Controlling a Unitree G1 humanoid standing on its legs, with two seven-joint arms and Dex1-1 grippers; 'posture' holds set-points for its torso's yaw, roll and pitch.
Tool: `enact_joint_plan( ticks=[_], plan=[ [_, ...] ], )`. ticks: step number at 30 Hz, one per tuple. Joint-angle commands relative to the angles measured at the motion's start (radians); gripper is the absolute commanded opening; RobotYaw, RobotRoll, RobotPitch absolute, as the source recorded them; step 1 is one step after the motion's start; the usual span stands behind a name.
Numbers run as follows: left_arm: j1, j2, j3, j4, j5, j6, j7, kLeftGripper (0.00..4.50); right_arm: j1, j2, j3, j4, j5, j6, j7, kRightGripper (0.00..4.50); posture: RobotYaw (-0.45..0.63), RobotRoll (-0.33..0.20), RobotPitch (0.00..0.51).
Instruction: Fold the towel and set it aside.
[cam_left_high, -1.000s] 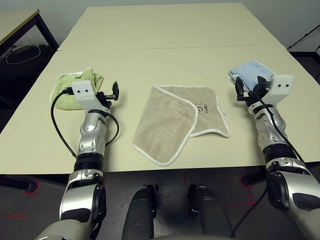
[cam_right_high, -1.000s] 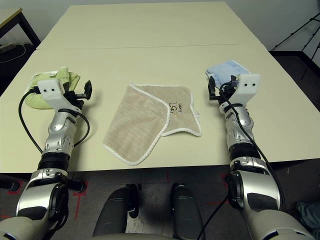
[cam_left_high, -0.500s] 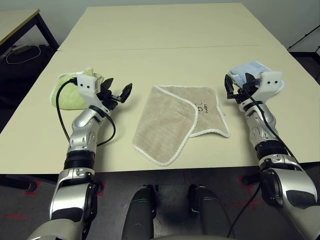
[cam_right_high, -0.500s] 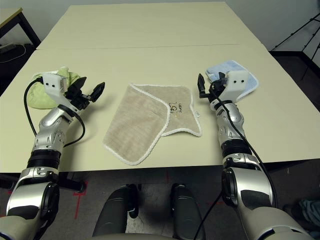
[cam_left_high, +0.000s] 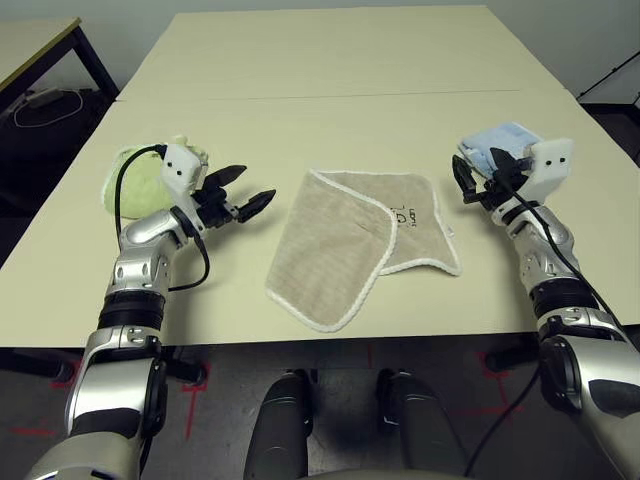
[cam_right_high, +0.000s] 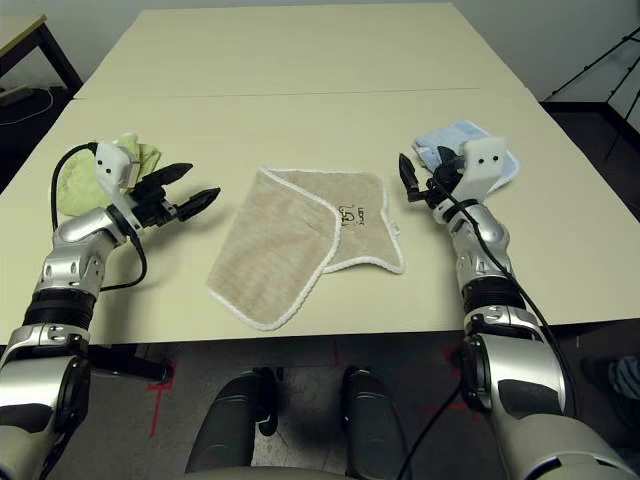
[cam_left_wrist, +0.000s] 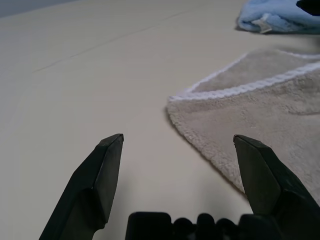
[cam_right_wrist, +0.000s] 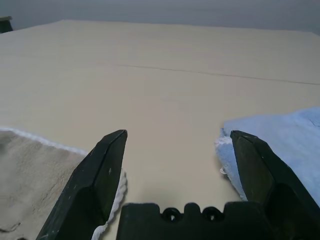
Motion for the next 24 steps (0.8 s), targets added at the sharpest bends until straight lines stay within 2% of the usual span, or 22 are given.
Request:
enact_joint_plan(
  ticks=[1,8,14,24],
  plan=[
    [-0.002,0.013,-0.024,0.017,0.023,-0.01,-0.033,4.46,-0.012,-0.028,0.025,-0.012,-0.001,0.08,0.059,4.5,0.0,0.0,0.136],
    [-0.004,-0.001,-0.018,-0.032,-0.01,0.062,-0.057,4.46,-0.111,-0.08,0.06,0.026,-0.014,0.304,0.124,4.5,0.02,0.0,0.138],
    [0.025,-0.009,-0.013,-0.094,-0.022,0.095,-0.038,4.46,-0.202,-0.109,0.139,0.106,-0.075,0.461,0.209,4.5,0.04,0.0,0.143],
    [0.084,-0.02,-0.013,-0.189,-0.03,0.128,0.004,4.46,-0.276,-0.105,0.169,0.272,-0.145,0.42,0.194,4.5,0.09,0.0,0.141]
  ],
)
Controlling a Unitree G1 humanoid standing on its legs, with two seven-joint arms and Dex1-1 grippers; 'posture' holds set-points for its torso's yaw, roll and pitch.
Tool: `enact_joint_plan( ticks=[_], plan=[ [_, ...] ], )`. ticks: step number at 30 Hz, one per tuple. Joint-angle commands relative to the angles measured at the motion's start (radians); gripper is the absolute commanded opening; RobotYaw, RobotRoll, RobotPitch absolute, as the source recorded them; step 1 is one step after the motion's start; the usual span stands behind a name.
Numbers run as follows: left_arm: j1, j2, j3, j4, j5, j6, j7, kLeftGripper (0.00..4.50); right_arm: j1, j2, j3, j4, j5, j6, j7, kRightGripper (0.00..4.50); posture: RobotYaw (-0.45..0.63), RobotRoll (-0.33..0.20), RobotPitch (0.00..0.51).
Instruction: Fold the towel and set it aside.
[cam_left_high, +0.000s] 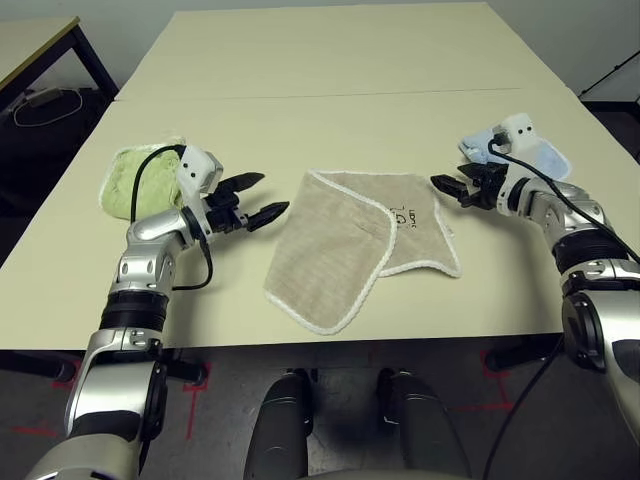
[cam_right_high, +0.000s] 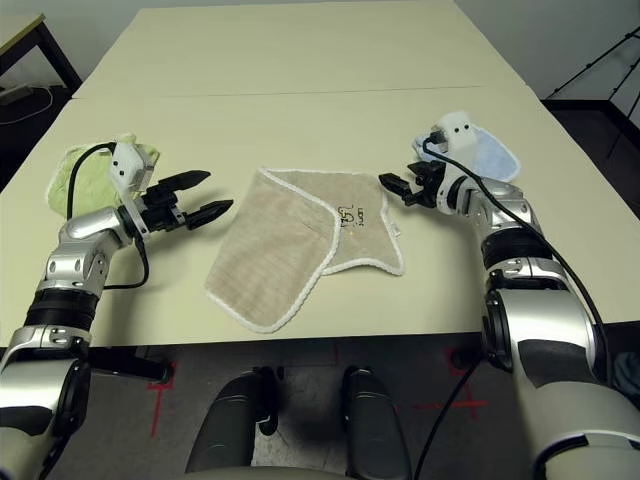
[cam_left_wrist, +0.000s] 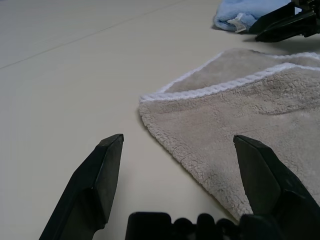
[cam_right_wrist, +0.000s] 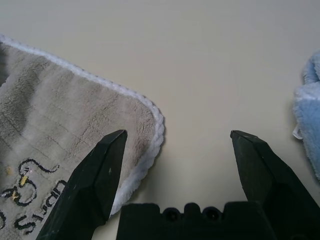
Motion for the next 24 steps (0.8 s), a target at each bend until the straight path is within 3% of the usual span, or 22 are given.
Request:
enact_joint_plan(
  ticks=[1,24],
  plan=[
    [0.032,-0.006,0.001,-0.039,-0.005,0.017,0.017,4.46,-0.016,-0.011,0.02,0.057,-0.042,-0.041,-0.006,4.5,0.09,0.0,0.142],
    [0.093,0.012,0.0,-0.177,-0.024,0.098,0.037,4.46,-0.054,0.013,0.039,0.128,-0.134,-0.082,-0.042,4.5,0.11,0.0,0.195]
  ],
)
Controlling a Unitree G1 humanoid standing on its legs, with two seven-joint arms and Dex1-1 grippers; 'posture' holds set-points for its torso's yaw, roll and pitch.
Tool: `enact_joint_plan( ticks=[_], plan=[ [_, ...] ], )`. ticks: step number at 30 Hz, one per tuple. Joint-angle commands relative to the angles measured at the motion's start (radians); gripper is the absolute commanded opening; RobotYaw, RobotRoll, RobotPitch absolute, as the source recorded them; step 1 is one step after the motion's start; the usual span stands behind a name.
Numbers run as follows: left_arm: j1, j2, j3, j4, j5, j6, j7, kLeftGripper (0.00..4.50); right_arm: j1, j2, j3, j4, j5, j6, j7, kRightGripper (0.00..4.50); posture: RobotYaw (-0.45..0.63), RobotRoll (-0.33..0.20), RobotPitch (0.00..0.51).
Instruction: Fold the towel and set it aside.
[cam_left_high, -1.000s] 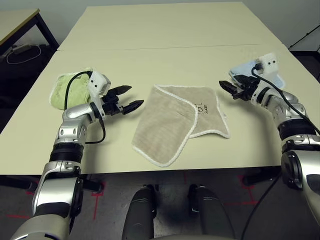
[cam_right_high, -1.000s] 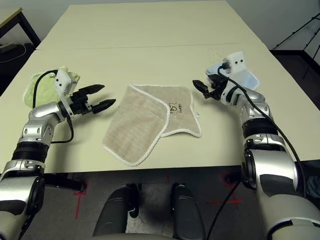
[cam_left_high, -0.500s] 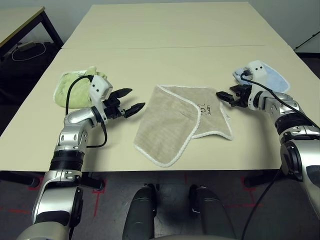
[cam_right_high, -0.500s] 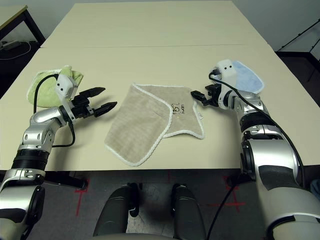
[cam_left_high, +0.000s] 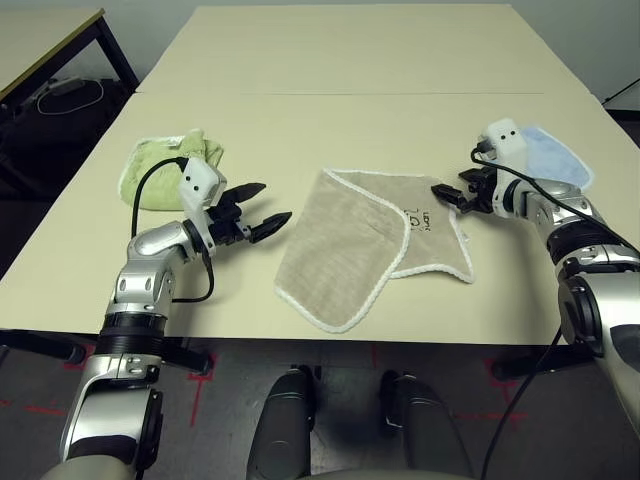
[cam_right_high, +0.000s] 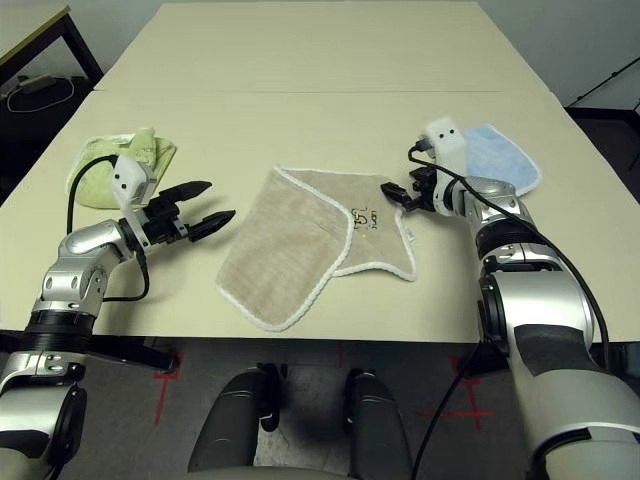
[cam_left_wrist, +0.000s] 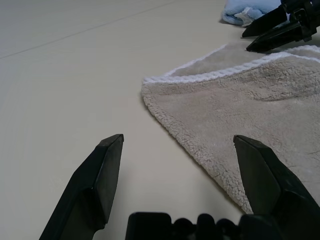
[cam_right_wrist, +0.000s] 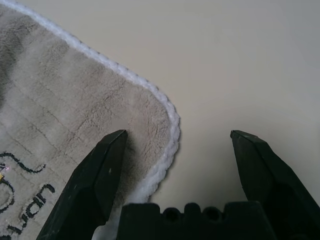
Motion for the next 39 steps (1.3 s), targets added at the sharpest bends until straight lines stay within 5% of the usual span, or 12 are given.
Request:
enact_joint_plan(
  ticks=[1,7,9,20,39],
  plan=[
    [-0.007,0.012,-0.002,-0.012,-0.006,0.014,-0.007,4.46,0.0,0.002,0.002,0.014,-0.008,-0.001,-0.004,4.5,0.1,0.0,0.205],
    [-0.002,0.013,-0.005,-0.029,-0.012,0.031,-0.016,4.46,0.008,0.006,0.007,0.013,-0.012,-0.003,-0.002,4.5,0.1,0.0,0.222],
    [0.003,0.014,-0.004,-0.038,-0.013,0.039,-0.017,4.5,0.009,0.011,0.012,0.014,-0.017,-0.005,-0.005,4.1,0.11,0.0,0.226],
    [-0.002,0.024,-0.008,-0.041,-0.001,0.034,-0.026,4.5,-0.009,0.02,0.018,0.01,-0.024,-0.008,0.002,0.13,0.11,0.0,0.214],
    [-0.046,0.008,-0.017,-0.021,-0.026,-0.018,-0.09,4.5,-0.006,-0.041,-0.034,-0.085,0.034,-0.27,0.048,0.06,0.07,0.0,0.193]
  ],
)
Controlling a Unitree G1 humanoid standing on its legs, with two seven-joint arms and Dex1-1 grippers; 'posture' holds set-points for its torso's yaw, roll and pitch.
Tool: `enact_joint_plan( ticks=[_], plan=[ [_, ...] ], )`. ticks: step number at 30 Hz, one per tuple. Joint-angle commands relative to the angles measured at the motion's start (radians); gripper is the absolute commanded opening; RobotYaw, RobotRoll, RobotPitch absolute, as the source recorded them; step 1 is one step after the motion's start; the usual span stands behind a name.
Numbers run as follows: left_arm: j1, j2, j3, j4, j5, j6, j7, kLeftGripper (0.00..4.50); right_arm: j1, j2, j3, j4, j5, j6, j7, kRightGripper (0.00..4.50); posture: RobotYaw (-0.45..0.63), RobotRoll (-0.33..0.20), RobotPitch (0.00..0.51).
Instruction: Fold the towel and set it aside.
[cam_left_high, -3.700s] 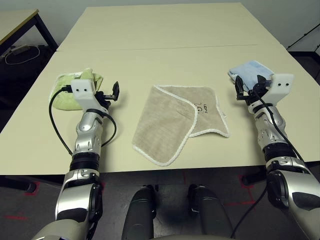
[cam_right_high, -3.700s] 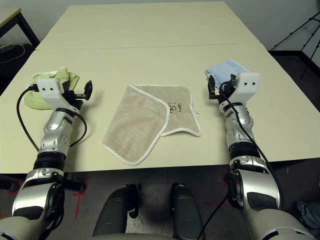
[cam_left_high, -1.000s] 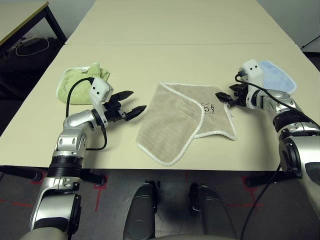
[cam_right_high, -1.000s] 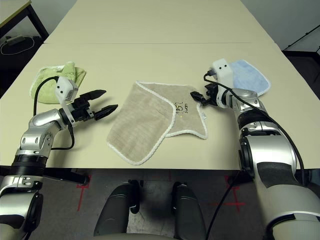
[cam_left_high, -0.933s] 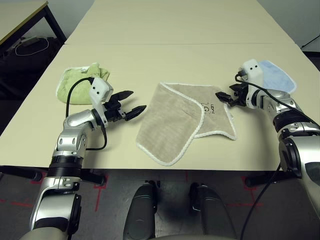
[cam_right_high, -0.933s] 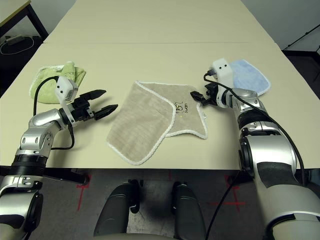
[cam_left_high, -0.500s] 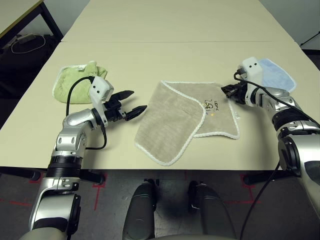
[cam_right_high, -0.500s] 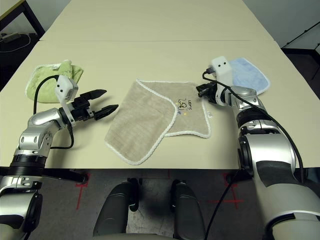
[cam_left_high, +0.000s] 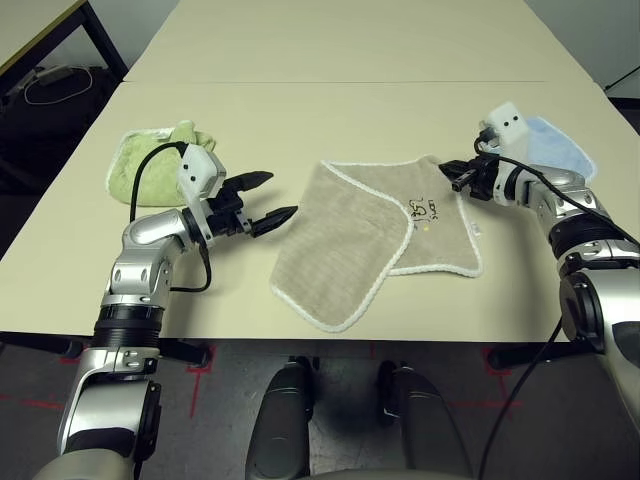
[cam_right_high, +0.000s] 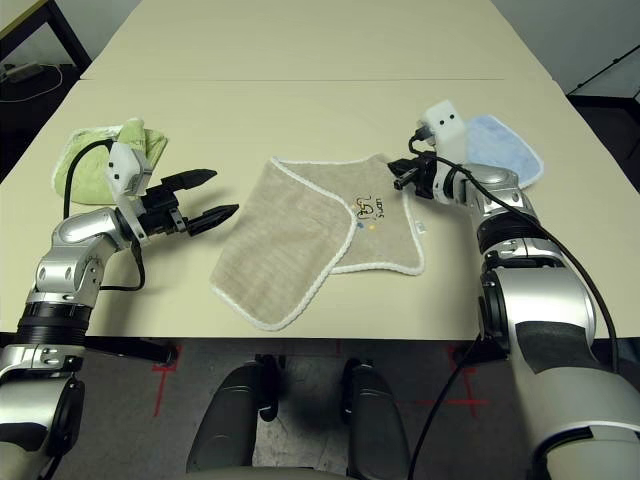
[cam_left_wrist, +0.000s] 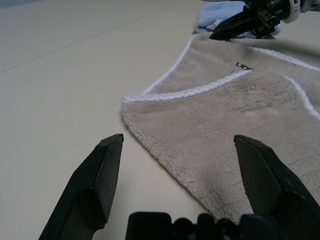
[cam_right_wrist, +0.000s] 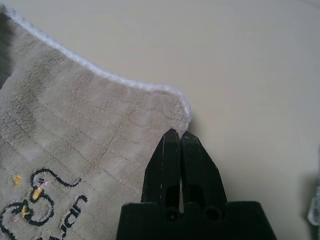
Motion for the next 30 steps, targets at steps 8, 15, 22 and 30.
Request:
enact_joint_plan(
  ticks=[8,15,22,30],
  plan=[
    [-0.022,-0.021,-0.024,0.07,0.024,-0.007,0.026,4.5,-0.09,0.009,-0.072,-0.042,0.059,-0.384,-0.019,0.06,0.05,0.0,0.184],
    [-0.035,-0.038,-0.031,0.086,0.023,-0.012,0.037,4.5,-0.173,0.036,-0.088,-0.029,0.056,-0.552,-0.115,0.06,0.06,0.0,0.178],
    [-0.05,-0.044,-0.032,0.105,0.025,-0.019,0.044,4.5,-0.28,0.053,-0.118,-0.028,0.108,-0.645,-0.112,0.06,0.06,0.0,0.172],
    [-0.08,-0.066,-0.033,0.141,0.034,-0.035,0.052,4.5,-0.398,0.04,-0.152,-0.022,0.161,-0.672,-0.082,0.06,0.05,0.0,0.16]
  ],
)
